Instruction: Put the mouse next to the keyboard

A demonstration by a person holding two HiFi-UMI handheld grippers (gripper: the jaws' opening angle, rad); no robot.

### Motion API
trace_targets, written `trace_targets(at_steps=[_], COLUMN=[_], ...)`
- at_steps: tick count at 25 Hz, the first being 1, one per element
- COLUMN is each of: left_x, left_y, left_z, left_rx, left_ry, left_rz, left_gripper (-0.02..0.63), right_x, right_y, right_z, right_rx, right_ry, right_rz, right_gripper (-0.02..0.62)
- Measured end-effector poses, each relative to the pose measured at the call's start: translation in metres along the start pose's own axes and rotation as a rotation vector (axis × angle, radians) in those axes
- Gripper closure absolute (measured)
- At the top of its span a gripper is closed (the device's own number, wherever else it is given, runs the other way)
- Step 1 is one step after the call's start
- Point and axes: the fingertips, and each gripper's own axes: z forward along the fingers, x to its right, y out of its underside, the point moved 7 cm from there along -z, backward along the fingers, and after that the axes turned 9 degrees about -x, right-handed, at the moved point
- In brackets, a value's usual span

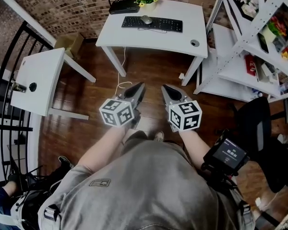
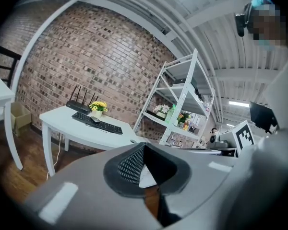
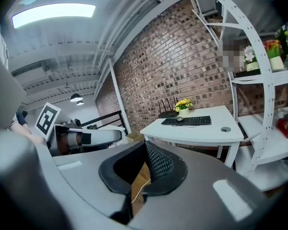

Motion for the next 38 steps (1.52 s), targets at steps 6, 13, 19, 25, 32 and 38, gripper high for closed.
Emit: trace_targets(at_steps=[6,13,19,25,32,38], left_x=[-0.016,-0.039,-0.084,-0.146,-0.217,-0.258], left_y=[-0.012,-0.025,-0.055,-0.099,-0.147,-0.155], left_z=[0.031,0.054,0.089,0.114,0.147,0.165], left_rx=[-0.035,-0.045,-0.037,-0.033,-0.045,-0.069], left_ry=[-0.014,-0.009,0.017,0.04,0.07,0.074], left_rz=[-0.008,-0.026,-0.039,-0.042,-0.025,-0.038], left_gripper=[0.604,0.604,0.604,0.605,0.605,0.604], right_x=[0.025,0.042,0.063,0.075,0.091,0.096], right_y=[-0.006,-0.015,-0.044,-0.092,-0.139,-0.151], right_z=[0.022,0.043,0.094,0.16,0.235,0.276], right_rx=[-0.021,-0.043,-0.067,-0.073,-0.081,-0.111], right_ry=[-0.012,0.009,0.033,0.067,0.115,0.147], right_rz=[0.035,0.051,0.042,0.032,0.025,0.008], right_gripper=[0.584,0.584,0.583,0.584,0.584,0.583])
